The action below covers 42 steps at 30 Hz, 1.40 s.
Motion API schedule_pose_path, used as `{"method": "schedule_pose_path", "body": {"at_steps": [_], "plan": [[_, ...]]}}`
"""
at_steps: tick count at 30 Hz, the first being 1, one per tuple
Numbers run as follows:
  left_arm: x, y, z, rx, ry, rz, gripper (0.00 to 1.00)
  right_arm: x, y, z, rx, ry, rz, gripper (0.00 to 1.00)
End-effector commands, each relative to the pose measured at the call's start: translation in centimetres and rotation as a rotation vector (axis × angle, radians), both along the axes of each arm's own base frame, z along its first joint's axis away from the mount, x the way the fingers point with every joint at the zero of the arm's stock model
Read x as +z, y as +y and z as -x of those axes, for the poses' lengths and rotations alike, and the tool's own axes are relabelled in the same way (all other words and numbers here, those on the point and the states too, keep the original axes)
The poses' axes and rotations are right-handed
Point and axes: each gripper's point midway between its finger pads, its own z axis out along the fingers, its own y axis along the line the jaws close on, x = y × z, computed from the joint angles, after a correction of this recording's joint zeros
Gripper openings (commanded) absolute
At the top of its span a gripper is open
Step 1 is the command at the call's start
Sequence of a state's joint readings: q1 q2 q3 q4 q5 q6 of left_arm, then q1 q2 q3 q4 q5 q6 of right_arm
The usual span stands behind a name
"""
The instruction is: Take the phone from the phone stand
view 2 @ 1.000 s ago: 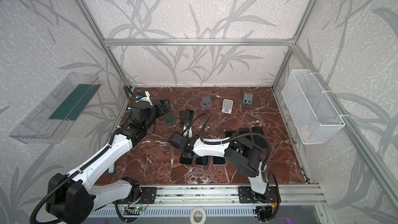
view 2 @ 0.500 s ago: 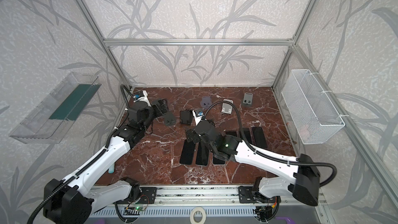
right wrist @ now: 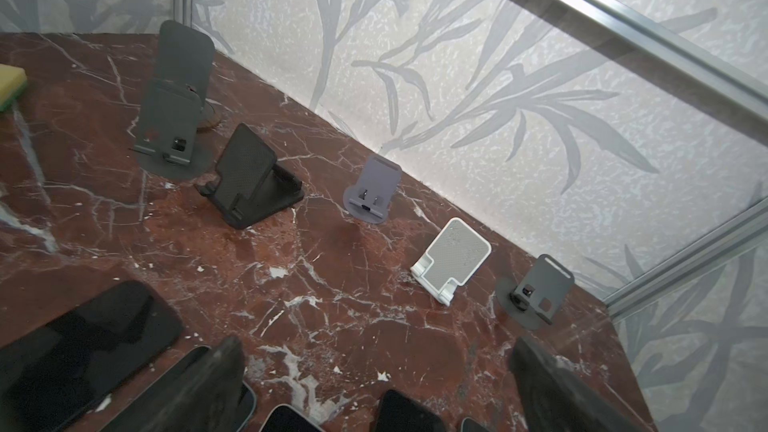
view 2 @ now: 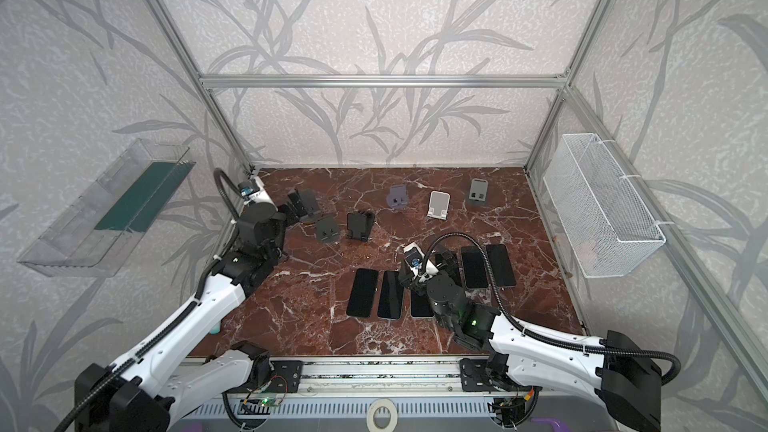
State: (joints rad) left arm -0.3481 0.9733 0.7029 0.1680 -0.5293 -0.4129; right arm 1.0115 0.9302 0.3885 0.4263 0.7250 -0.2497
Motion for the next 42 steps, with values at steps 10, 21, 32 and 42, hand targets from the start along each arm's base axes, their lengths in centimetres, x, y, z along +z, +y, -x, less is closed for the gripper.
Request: {"method": "schedule_pose_path", "body": {"at_steps": [10,21,32,42], "plan": [[-8.2,2.8,1.1,0.115,-0.005,-0.439,0.99,1.1,-1.1,-1.4,0.026,-0.018,-0.111,0.99],[-15.4,4.0,-1.4,0.086,0.103,-0.539,0.99,1.8,-2.8,-1.0,-0.011,-0.046,-0.046,0.99],[-19.0,6.2,-4.6,-0.126,0.233,-0.283,0.99,0.7,-3.9,-1.5,-0.052,-0.057,0.042,0.99],[-19.0,6.6,-4.6,-0.111,0.239,-0.274,0.99,0.3,-5.0,-3.9,-0.124,-0.06,0.073,0.99]]}}
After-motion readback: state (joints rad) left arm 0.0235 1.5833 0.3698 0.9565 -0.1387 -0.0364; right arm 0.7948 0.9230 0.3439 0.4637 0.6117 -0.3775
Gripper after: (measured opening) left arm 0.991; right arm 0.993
